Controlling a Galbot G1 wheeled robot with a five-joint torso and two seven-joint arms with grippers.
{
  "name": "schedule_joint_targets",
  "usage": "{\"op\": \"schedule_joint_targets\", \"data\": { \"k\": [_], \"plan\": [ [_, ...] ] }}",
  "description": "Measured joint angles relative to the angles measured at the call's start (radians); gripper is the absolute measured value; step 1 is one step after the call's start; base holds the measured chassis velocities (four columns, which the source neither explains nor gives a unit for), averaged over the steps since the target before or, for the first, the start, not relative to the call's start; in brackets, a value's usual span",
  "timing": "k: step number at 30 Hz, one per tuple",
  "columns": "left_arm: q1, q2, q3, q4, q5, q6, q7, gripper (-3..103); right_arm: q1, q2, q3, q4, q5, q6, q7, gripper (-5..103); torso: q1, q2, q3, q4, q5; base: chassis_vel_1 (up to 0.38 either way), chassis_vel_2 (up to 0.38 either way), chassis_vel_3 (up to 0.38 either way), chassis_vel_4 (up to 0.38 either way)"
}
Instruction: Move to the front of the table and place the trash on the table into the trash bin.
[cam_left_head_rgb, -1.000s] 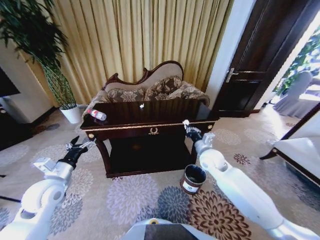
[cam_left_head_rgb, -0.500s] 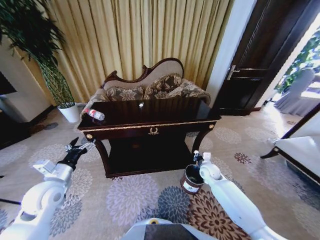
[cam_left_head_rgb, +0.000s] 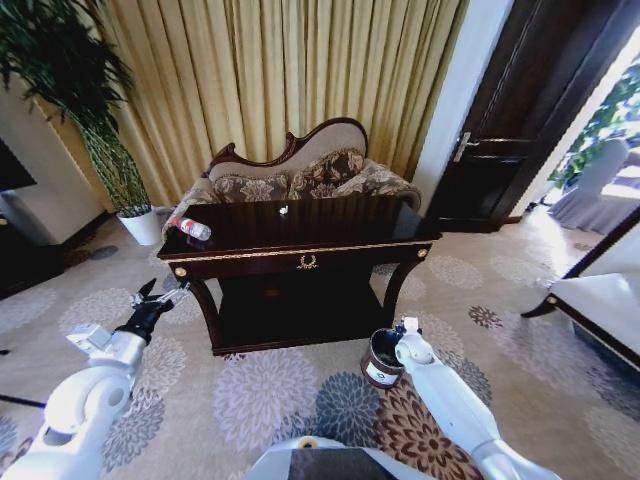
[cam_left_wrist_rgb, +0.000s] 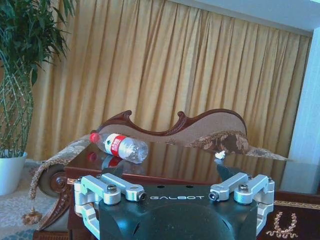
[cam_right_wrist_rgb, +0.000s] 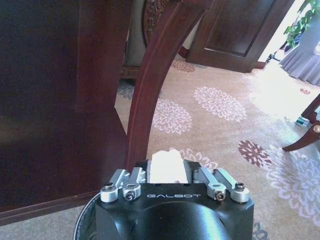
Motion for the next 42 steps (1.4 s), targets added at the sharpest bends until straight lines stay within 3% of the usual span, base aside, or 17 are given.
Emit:
{"op": "schedule_joint_targets", "data": {
  "k": [1,3,6,12,15,17,19,20,22,26,31,37,42],
  "plan": [
    [0.0,0.001,0.0,0.0,0.0,0.0,0.0,100,0.003,0.0,0.0,-0.003,-0.008,0.0,0.0,46,0.0,0.0,0.0,0.0,0.0,0.0,0.0,0.0,0.0],
    [0.0,0.002,0.0,-0.001,0.0,0.0,0.0,100,0.003,-0.001,0.0,-0.003,-0.013,0.001,0.0,46,0.0,0.0,0.0,0.0001,0.0001,0.0,0.0,0.0,0.0],
    [-0.001,0.004,0.0,-0.001,0.0,0.0,0.0,100,0.003,-0.001,0.001,-0.005,-0.021,0.008,0.0,62,0.0,0.0,0.0,0.0001,0.0,0.0,0.0,0.0,0.0],
    [0.002,0.004,0.0,-0.002,0.0,0.0,0.0,100,0.002,-0.002,0.007,0.003,-0.019,0.028,0.008,79,0.0,0.0,0.0,-0.0001,0.0001,0.0,0.0,0.0,0.0],
    [0.003,0.003,-0.001,-0.006,-0.001,-0.001,0.0,100,-0.007,-0.018,0.007,0.077,-0.009,0.085,0.006,95,0.0,0.0,0.0,0.0,0.0001,0.0,0.0,0.0,0.0],
    [0.003,0.003,-0.001,-0.007,-0.001,-0.001,0.0,100,-0.009,-0.024,0.006,0.102,-0.001,0.098,0.001,98,0.0,0.0,0.0,-0.0001,0.0001,0.0,0.0,0.0,0.0],
    [0.003,0.003,-0.002,-0.01,-0.003,-0.001,-0.001,100,-0.02,-0.057,-0.005,0.25,0.091,0.116,-0.019,100,0.0,0.0,0.0,0.0,0.0002,0.0,0.0,0.0,0.0],
    [0.003,0.003,-0.002,-0.01,-0.003,-0.001,-0.001,100,-0.02,-0.057,-0.005,0.25,0.091,0.116,-0.019,100,0.0,0.0,0.0,0.0,0.0002,0.0,0.0,0.0,0.0],
    [0.003,0.004,-0.003,-0.013,-0.004,-0.001,-0.007,100,-0.026,-0.1,-0.012,0.453,0.239,0.081,-0.037,100,0.0,0.0,0.0,0.0003,-0.0003,0.0,0.0,0.0,0.0],
    [0.007,0.003,0.001,-0.021,-0.004,-0.001,-0.014,100,-0.02,-0.157,-0.038,0.655,0.329,0.078,-0.086,100,0.0,0.0,0.0,0.0001,-0.0005,0.0,0.0,0.0,0.0],
    [0.009,0.0,0.002,-0.033,-0.004,-0.001,-0.016,100,-0.006,-0.2,-0.071,0.76,0.317,0.097,-0.13,100,0.0,0.0,0.0,0.0002,0.0,0.0,0.0,0.0,0.0],
    [0.011,-0.002,0.0,-0.048,-0.004,-0.001,-0.021,100,-0.021,-0.231,-0.074,0.817,0.216,0.115,-0.206,100,0.0,0.0,0.0,-0.0001,0.0,0.0,0.0,0.0,0.0],
    [0.012,0.008,-0.004,-0.068,-0.018,0.014,-0.037,100,-0.022,-0.23,-0.066,0.83,0.198,0.115,-0.206,100,0.0,0.0,0.0,0.0,0.0001,0.0,0.0,0.0,0.0]
  ]
}}
